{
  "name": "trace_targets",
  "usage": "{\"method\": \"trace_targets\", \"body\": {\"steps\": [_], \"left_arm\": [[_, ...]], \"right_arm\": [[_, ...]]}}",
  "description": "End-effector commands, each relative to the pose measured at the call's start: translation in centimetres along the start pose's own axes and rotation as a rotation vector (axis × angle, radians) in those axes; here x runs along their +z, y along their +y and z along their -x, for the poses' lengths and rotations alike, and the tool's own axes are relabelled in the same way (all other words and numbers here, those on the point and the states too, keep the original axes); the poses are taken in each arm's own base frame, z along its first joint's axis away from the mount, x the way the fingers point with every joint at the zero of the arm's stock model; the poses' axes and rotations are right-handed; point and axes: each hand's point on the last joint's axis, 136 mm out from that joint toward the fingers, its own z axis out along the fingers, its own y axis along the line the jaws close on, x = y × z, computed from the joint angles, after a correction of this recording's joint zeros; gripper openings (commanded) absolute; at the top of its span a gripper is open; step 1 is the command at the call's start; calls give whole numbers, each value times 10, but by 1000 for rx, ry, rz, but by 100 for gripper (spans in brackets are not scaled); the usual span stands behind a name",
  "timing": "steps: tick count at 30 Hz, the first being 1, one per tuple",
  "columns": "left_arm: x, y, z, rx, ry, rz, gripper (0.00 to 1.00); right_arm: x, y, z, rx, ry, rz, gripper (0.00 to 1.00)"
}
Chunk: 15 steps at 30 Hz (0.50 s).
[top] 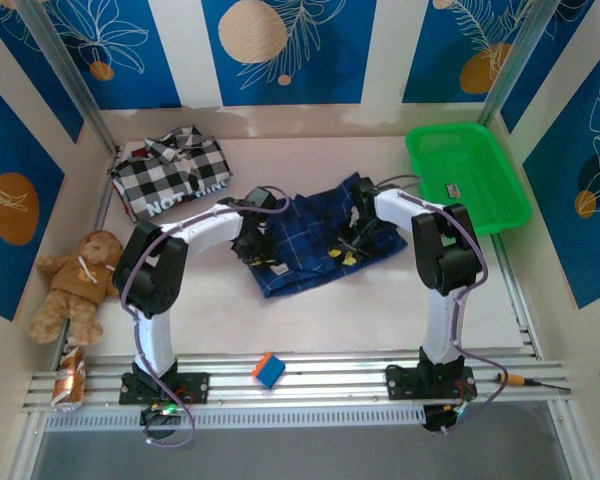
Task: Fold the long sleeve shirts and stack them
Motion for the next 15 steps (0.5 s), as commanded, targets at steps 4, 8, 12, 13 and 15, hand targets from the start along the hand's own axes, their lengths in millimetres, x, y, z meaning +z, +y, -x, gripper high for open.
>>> {"method": "trace_targets", "body": {"steps": [4,8,12,13,15], "left_arm": [[-41,-28,12,140,-69,-163,34],[-92,-43,17,110,-177,-293,40],[-128,-23,41,-11,-244,-329,42],[-131,-15,48,-39,-249,-324,43],[-132,-4,62,-60,-269,-308,44]], "right_arm": [[-33,3,-27,60,9,44,42],[-87,31,-11,-17,-103,86,47],[-125,80,1,-104,-170,181,50],[-128,92,5,-119,-169,202,51],[-125,109,13,-127,-157,211,51]]}}
